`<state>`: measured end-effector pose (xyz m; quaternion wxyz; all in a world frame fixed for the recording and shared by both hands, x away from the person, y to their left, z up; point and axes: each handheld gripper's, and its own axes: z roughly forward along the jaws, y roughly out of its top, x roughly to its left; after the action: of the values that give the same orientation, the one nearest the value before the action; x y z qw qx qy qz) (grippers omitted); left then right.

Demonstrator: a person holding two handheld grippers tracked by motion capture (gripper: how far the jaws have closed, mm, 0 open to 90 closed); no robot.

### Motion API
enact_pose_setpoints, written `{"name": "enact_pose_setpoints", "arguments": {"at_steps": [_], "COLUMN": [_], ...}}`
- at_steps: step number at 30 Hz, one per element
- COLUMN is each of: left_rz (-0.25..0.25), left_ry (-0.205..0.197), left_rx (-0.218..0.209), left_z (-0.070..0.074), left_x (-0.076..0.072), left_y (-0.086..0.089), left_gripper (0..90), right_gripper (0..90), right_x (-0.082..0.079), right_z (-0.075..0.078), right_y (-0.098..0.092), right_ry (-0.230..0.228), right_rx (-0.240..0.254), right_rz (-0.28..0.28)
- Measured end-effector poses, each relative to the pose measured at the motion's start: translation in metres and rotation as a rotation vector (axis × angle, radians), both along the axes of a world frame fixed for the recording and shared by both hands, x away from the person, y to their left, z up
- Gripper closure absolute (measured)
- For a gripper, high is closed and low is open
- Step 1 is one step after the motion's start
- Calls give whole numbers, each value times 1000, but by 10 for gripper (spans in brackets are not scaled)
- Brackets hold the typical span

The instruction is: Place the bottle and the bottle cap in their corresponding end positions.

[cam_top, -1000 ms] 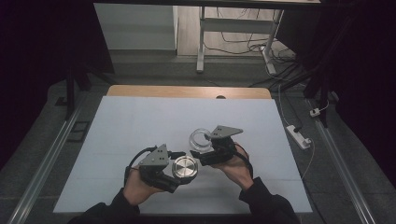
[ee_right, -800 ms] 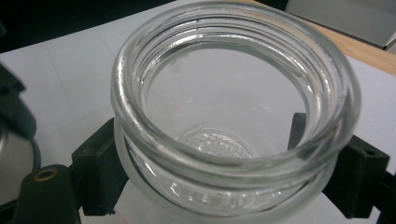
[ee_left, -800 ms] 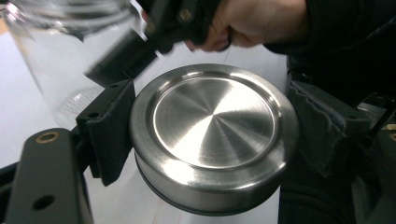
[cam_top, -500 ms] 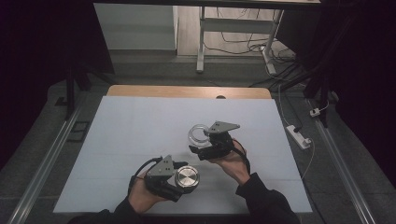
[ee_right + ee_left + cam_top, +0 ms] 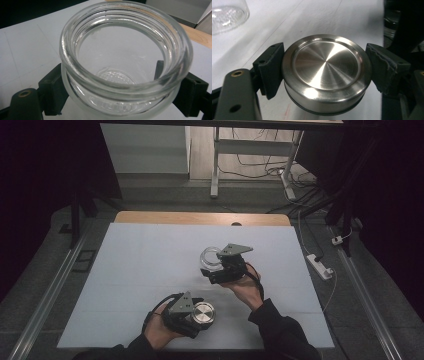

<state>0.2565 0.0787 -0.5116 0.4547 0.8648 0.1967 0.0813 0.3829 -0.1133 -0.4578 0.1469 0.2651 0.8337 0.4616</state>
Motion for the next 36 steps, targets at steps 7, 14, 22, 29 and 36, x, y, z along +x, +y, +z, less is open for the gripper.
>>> {"name": "enact_pose_setpoints", "arguments": {"at_steps": [7,14,22,29,36], "left_rz": [27,57,94,98,93], "left_ry": [8,3,21,36,47], "left_rx": [12,26,42,65,83], "left_z": [-11,-18,-23,-24,-26], "left_x": [7,15,23,29,33], "left_y": [1,-1,-2,-4,-10], "left_gripper": [207,207,207,206,206], "right_gripper": [150,150,150,150,150], "right_x": [10,21,36,47,52], "right_z": [-3,-8,-18,-28,-36], "right_y": [7,13,18,23,27], "right_ry": [-8,-4,8,22,30], "right_rx": [-10,-21,-39,-59,-76], "right_rz": [-10,-27,-47,-61,-65]}}
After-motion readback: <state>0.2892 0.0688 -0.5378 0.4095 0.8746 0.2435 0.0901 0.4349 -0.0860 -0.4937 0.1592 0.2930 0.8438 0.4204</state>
